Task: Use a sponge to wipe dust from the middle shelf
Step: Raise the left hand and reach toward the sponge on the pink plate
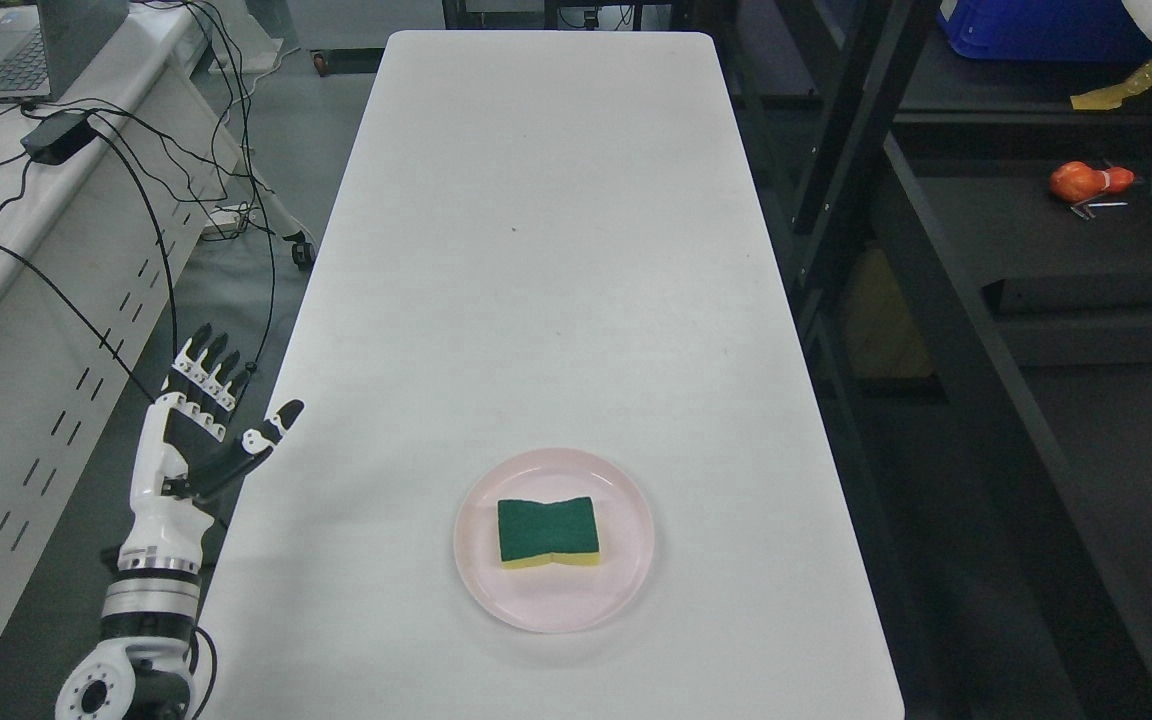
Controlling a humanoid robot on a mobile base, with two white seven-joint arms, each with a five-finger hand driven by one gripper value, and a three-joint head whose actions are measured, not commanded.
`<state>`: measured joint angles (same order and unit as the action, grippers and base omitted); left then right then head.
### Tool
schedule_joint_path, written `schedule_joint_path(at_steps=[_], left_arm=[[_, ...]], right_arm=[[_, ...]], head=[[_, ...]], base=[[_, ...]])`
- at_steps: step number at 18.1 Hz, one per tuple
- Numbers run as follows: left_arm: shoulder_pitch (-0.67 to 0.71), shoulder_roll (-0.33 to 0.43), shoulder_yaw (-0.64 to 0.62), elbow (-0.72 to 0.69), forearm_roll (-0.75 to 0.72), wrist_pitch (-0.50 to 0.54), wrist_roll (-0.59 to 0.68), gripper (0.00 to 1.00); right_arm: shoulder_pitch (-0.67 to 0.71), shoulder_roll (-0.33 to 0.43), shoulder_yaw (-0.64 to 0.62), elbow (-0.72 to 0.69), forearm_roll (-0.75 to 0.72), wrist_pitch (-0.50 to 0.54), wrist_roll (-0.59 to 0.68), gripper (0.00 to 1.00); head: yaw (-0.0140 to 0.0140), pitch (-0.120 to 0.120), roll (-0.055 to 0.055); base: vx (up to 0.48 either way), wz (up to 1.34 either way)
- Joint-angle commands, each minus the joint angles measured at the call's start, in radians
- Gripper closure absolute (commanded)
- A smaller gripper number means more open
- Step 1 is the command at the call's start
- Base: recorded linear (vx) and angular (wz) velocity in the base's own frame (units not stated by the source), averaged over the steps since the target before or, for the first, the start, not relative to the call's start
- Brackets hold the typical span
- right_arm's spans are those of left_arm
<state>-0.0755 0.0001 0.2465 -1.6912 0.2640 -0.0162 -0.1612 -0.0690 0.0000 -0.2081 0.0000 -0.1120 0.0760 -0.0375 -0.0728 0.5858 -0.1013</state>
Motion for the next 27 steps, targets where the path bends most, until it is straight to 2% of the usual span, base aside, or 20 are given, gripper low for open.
schedule_joint_path(at_steps=[1,6,7,8,9,11,14,18,20,22,24,27], left_arm=[[0.000,0.017,-0.004,0.001,0.000,0.002,0.003,0.01],[-0.006,0.017,-0.010,0.001,0.000,-0.016,-0.004,0.01],[-0.023,0.035,-0.013,0.001,0.000,-0.039,-0.015,0.01],[-0.050,0.084,-0.025,0.011,-0.020,-0.092,-0.047,0.02],[-0.064,0.142,-0.050,0.031,-0.067,-0.143,-0.081,0.03],[-0.124,0.269,-0.122,0.096,-0.251,-0.273,-0.133,0.03],[-0.252,0.368,-0.220,0.151,-0.544,-0.447,-0.176,0.05],[-0.392,0.431,-0.393,0.153,-0.840,-0.591,-0.259,0.06],[-0.467,0.466,-0.560,0.151,-1.028,-0.698,-0.267,0.07],[-0.530,0.471,-0.694,0.147,-1.161,-0.755,-0.271,0.07],[-0.561,0.468,-0.794,0.136,-1.195,-0.769,-0.331,0.07],[-0.596,0.463,-0.897,0.116,-1.221,-0.769,-0.345,0.07]], right_arm=[[0.000,-0.017,0.001,-0.017,0.000,0.001,0.001,0.00],[0.000,-0.017,0.000,-0.017,0.000,0.001,0.001,0.00],[0.000,-0.017,0.000,-0.017,0.000,0.001,0.001,0.00],[0.000,-0.017,0.000,-0.017,0.000,0.001,0.001,0.00],[0.000,-0.017,0.000,-0.017,0.000,0.001,0.001,0.00],[0.000,-0.017,0.001,-0.017,0.000,0.001,0.001,0.00],[0.000,-0.017,0.000,-0.017,0.000,0.001,0.001,0.00],[0.000,-0.017,0.000,-0.017,0.000,0.001,0.001,0.00],[0.000,-0.017,0.000,-0.017,0.000,0.001,0.001,0.00],[0.000,-0.017,0.000,-0.017,0.000,0.001,0.001,0.00],[0.000,-0.017,0.000,-0.017,0.000,0.001,0.001,0.00],[0.000,-0.017,0.000,-0.017,0.000,0.001,0.001,0.00]], head=[[0.0000,0.000,0.000],[0.0000,0.000,0.000],[0.0000,0.000,0.000],[0.0000,0.000,0.000],[0.0000,0.000,0.000],[0.0000,0.000,0.000],[0.0000,0.000,0.000],[0.0000,0.000,0.000],[0.0000,0.000,0.000],[0.0000,0.000,0.000],[0.0000,0.000,0.000],[0.0000,0.000,0.000]], base=[[0.000,0.00],[0.000,0.00],[-0.011,0.00],[-0.011,0.00],[0.000,0.00],[0.000,0.00],[0.000,0.00],[0.000,0.00],[0.000,0.00],[0.000,0.00],[0.000,0.00],[0.000,0.00]])
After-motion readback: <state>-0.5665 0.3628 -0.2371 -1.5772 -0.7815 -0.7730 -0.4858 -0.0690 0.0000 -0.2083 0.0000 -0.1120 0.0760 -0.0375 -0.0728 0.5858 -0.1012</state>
